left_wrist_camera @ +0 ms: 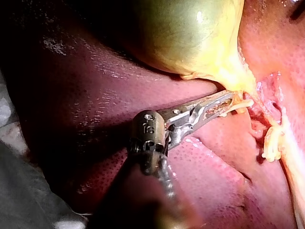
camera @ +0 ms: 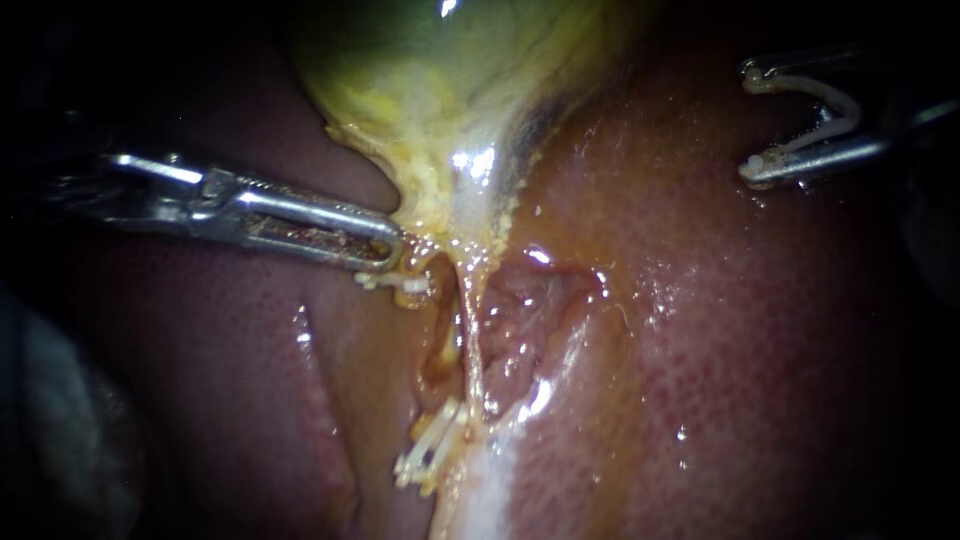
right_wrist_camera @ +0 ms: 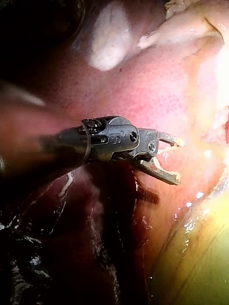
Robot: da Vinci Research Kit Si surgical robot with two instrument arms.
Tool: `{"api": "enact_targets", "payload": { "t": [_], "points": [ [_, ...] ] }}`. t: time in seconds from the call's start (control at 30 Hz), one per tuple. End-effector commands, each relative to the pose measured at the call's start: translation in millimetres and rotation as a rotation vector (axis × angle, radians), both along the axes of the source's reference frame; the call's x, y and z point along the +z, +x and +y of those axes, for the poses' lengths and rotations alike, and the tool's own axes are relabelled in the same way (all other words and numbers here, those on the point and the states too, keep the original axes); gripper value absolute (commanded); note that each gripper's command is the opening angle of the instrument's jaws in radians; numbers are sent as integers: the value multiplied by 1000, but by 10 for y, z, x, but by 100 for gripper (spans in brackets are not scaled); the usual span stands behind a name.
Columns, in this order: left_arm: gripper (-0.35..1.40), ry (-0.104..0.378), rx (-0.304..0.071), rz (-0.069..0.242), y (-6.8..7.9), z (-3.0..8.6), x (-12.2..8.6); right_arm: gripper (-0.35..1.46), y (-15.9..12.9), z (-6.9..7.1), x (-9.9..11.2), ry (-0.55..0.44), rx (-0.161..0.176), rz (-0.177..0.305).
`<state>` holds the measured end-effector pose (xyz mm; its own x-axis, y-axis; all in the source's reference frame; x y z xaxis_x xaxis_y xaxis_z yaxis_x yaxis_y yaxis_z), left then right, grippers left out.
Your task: Clipping first clip right tube
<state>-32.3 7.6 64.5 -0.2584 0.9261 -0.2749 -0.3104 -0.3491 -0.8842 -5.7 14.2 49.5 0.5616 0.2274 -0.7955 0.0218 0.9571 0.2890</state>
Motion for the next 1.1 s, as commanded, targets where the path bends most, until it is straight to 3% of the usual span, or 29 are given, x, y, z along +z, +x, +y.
{"api": "enact_targets", "payload": {
  "t": [0.03, 0.13, 0.4, 0.57, 0.83, 1.1],
  "points": [
    [-35, 2, -2, 1, 1, 1, -2, 50, 0, -1, 0, 0, 0, 0],
    [-35, 5, -8, -1, 9, 5, -17, 50, 0, -2, 0, 1, -3, 1],
    [-35, 14, -73, -26, 48, 30, -82, 50, 0, -3, -1, 1, -3, 1],
    [-35, 7, -96, -29, 69, 39, -105, 50, 1, -6, -4, 4, -7, 3],
    [-35, -2, -100, -26, 72, 36, -102, 50, 25, -24, -19, 30, -36, 28],
    [-35, -3, -100, -25, 72, 37, -99, 49, 82, -73, -22, 112, -68, 80]
  ]
}}
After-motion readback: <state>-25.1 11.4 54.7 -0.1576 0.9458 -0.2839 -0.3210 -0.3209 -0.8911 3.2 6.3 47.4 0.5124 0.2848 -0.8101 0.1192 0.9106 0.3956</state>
